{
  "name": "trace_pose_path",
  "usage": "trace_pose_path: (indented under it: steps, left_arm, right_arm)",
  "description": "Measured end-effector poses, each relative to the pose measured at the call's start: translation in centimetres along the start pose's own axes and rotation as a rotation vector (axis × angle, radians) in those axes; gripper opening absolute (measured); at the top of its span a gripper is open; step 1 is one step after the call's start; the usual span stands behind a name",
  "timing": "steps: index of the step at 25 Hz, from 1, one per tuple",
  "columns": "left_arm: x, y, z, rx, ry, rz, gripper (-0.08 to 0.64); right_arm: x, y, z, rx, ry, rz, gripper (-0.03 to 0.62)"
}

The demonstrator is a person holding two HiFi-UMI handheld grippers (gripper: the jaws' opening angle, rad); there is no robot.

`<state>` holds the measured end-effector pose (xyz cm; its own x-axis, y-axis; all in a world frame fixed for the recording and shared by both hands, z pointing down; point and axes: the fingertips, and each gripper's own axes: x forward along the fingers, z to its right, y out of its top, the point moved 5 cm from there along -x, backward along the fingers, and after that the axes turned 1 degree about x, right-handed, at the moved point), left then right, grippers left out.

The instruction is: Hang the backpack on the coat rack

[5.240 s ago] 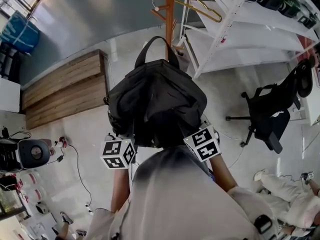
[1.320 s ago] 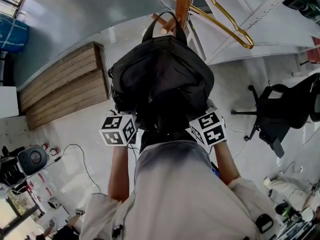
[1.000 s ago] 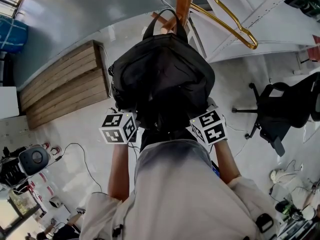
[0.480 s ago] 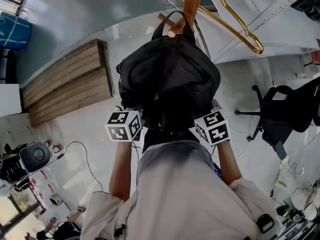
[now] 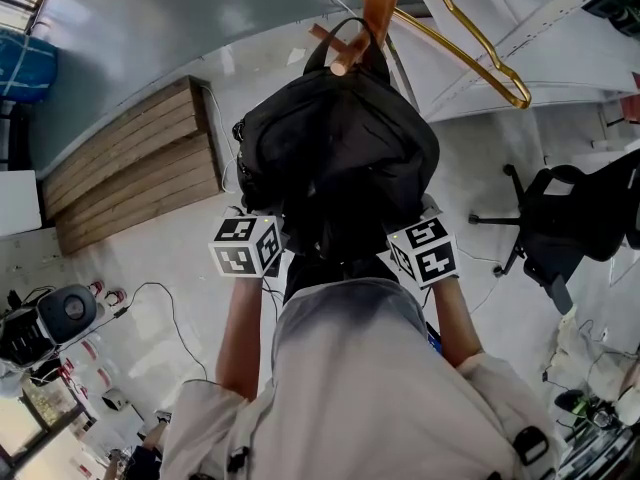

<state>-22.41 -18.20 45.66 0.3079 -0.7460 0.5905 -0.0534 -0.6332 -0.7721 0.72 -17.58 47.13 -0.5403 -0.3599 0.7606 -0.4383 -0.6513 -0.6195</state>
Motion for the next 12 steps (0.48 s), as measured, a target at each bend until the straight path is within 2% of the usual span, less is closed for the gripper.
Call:
trace_pose_path:
  steps: [12]
  left_arm:
    - [1.4,-0.6,-0.4,-0.006,-0.01,-0.03,0.101]
  right_arm:
    - [0.9,-0.5,0.6,0.037,0.01,-0.018,0.133]
